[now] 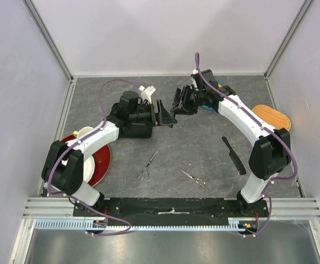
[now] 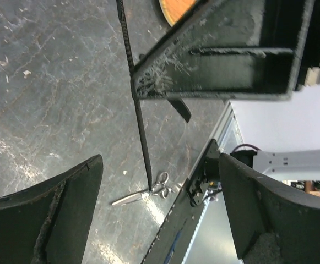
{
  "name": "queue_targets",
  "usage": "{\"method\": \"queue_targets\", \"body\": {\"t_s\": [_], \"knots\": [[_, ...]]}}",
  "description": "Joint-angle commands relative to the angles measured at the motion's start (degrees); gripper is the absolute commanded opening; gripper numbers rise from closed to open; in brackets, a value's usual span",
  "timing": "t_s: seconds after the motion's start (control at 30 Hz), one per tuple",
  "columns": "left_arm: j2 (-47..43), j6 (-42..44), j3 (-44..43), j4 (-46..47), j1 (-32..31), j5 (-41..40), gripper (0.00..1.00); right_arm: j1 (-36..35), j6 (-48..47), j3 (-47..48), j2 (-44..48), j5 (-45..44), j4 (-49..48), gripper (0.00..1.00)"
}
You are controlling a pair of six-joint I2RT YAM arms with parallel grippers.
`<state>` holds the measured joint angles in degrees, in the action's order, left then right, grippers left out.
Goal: Sort the hair-cutting tools
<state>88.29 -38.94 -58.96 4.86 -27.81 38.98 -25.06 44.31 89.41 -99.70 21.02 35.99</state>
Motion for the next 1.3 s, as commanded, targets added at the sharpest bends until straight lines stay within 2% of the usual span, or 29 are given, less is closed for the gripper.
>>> {"method": "queue_targets", "body": {"t_s": [0.0, 0.1, 0.2, 0.3, 0.33, 0.43, 0.53, 0.57, 0.67, 0.73, 0.93, 1.07, 1.17, 1.27], "knots": [[1.8, 2.3, -2.5, 0.7, -1.5, -6.5, 0.90, -0.8, 2.6, -0.5, 2.8, 1.9, -4.3, 0.38], [2.3, 2.5, -2.8, -0.6, -1.8, -8.8, 0.81, -1.0, 3.1, -0.9, 3.0, 2.2, -5.3, 0.38], [2.1, 2.8, -3.0, -1.2, -2.1, -11.7, 0.64, -1.3, 3.5, -1.3, 3.0, 2.9, -6.3, 0.39], [2.1, 2.9, -3.6, -1.8, -2.1, -12.9, 0.42, -1.6, 3.2, -1.7, 3.0, 3.0, -6.6, 0.38], [2.1, 2.9, -3.8, -1.9, -2.1, -12.9, 0.29, -1.7, 3.1, -1.9, 3.0, 2.8, -6.6, 0.39], [2.5, 3.0, -4.1, -2.1, -2.2, -12.3, 0.02, -1.8, 2.9, -2.0, 2.7, 2.8, -6.6, 0.39], [2.5, 3.5, -4.1, -2.2, -2.2, -11.1, 0.02, -2.0, 3.1, -2.1, 2.1, 2.8, -6.7, 0.51], [2.4, 4.0, -4.1, -2.7, -2.2, -11.0, 0.02, -2.1, 3.1, -2.1, 2.1, 3.0, -7.0, 0.64], [1.8, 5.9, -4.3, -4.5, -2.2, -11.2, 0.02, -2.1, 3.0, -2.0, 2.5, 2.3, -8.1, 0.85], [1.3, 7.2, -4.8, -7.3, -2.2, -13.0, 0.02, -2.0, 2.2, -1.1, 3.2, 1.7, -8.3, 0.90], [-0.9, 12.1, -9.0, -19.4, 0.0, -24.1, 0.02, -2.1, 0.1, -3.8, 5.3, -1.9, -8.9, 0.89], [-3.1, 12.6, -9.9, -24.8, 5.4, -33.2, 0.02, -3.3, -0.6, -9.9, 5.6, -3.3, -13.8, 0.86], [-6.1, 13.6, -9.3, -25.9, 8.1, -36.7, 0.02, -5.6, 0.9, -13.6, 2.1, -2.7, -19.3, 0.85], [-8.5, 14.3, -9.3, -27.3, 9.8, -37.1, 0.02, -8.2, 1.9, -11.7, -4.4, -1.2, -23.8, 0.83]]}}
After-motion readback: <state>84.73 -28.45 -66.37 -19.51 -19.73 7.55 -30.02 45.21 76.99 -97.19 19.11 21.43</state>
